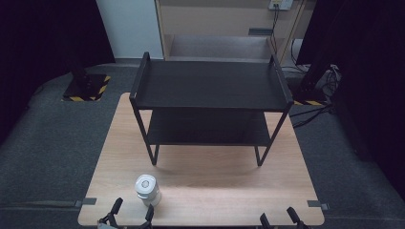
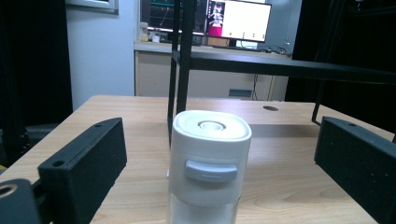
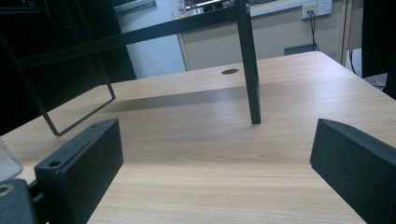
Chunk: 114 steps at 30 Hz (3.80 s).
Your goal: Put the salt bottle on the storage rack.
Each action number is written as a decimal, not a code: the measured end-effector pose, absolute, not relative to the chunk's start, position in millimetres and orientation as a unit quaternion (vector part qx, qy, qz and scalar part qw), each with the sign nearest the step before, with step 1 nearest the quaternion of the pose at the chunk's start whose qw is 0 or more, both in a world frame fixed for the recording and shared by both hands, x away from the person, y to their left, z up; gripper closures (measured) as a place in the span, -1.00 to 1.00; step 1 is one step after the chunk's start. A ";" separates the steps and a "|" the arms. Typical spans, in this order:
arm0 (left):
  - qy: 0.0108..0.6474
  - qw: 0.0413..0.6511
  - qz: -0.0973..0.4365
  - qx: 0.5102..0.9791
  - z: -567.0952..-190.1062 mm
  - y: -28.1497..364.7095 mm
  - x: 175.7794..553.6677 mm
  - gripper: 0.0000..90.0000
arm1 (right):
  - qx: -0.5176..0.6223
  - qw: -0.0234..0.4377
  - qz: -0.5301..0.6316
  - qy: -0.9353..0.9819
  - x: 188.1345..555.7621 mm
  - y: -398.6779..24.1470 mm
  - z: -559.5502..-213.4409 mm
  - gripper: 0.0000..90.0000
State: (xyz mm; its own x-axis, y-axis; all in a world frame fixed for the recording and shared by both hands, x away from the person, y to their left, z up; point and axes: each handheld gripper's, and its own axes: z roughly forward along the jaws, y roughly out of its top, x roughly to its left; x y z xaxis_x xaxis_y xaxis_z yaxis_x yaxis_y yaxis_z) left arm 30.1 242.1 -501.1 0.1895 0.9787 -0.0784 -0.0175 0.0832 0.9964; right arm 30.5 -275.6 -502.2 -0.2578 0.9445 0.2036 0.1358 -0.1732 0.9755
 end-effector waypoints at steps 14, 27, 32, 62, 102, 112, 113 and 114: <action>0.457 0.568 0.436 0.527 -506.3 235.3 40.4 -0.98 | 0.500 0.347 0.582 0.539 27.9 -276.1 -504.6 -0.94; 0.455 0.560 0.438 0.536 -512.8 231.4 63.0 -0.98 | 0.504 0.348 0.581 0.536 28.7 -276.9 -506.9 -0.94; 0.465 0.551 0.436 0.538 -517.4 230.5 77.3 -0.97 | 0.507 0.345 0.577 0.539 30.9 -276.6 -509.0 -0.94; 0.471 0.538 0.421 0.558 -513.9 236.1 89.9 -0.32 | 0.510 0.341 0.568 0.549 38.0 -274.8 -510.5 -0.94; 0.426 0.578 0.413 0.560 -349.3 188.1 122.5 -0.32 | 0.502 0.358 0.578 0.534 38.6 -283.8 -499.5 -0.93; 0.412 0.570 0.419 0.574 -339.1 164.1 148.3 -0.32 | 0.508 0.359 0.579 0.527 41.2 -291.0 -500.9 -0.93; 0.414 0.570 0.417 0.574 -339.1 162.3 150.7 -0.32 | 0.508 0.360 0.579 0.526 41.4 -291.7 -501.3 -0.93; 0.414 0.570 0.417 0.574 -339.1 162.3 150.7 -0.32 | 0.509 0.359 0.579 0.525 41.5 -292.2 -501.5 -0.93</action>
